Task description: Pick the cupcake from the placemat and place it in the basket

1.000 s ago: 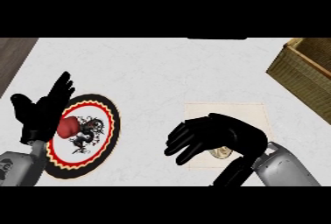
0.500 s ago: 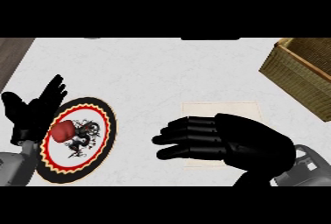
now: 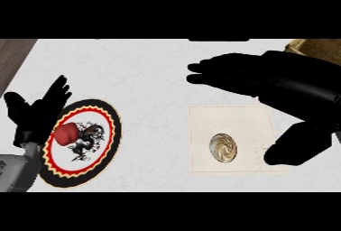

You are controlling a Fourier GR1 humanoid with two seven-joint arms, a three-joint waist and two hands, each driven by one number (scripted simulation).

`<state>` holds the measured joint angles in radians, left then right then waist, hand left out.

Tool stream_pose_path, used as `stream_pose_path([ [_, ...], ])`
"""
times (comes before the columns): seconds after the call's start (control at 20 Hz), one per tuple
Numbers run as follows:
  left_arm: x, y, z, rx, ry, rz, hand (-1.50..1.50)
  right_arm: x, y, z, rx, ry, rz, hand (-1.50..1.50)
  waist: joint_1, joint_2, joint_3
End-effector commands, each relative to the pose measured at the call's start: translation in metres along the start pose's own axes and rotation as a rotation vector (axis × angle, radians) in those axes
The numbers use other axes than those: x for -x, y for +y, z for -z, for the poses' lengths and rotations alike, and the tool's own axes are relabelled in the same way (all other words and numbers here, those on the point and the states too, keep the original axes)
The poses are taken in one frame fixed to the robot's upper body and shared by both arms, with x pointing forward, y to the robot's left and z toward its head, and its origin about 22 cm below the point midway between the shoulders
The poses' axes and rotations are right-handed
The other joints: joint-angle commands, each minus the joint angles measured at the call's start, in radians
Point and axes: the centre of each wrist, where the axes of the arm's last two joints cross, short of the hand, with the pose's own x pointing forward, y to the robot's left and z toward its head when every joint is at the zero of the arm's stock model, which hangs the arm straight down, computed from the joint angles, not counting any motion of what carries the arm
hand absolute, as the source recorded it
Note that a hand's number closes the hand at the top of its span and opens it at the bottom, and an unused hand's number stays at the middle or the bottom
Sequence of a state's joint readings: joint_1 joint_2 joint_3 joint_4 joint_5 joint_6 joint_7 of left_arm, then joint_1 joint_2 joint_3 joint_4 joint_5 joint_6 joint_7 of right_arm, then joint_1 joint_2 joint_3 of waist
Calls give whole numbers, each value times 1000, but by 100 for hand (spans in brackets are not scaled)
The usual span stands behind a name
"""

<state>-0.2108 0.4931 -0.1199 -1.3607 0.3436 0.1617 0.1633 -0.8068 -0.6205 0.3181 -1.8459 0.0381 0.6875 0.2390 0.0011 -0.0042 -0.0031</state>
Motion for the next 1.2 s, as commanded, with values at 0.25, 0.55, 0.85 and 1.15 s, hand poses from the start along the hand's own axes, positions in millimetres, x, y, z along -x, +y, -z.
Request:
stream_pose_path([
  [0.25,-11,4,4,15,-12,-1,0,33,-45,-20,-281,44,31,-150,5,4,3],
  [0.55,4,3,-2,-5,-8,7,0,69,-36,-56,-272,-12,194,-150,2,5,3],
  [0.85,2,-4,3,3,-8,-2,0,94,4,-68,-153,-59,263,-150,4,7,4],
  [1.15,19,-5,6,13,-15,9,0,107,54,-68,-115,-76,279,-150,-1,8,4],
])
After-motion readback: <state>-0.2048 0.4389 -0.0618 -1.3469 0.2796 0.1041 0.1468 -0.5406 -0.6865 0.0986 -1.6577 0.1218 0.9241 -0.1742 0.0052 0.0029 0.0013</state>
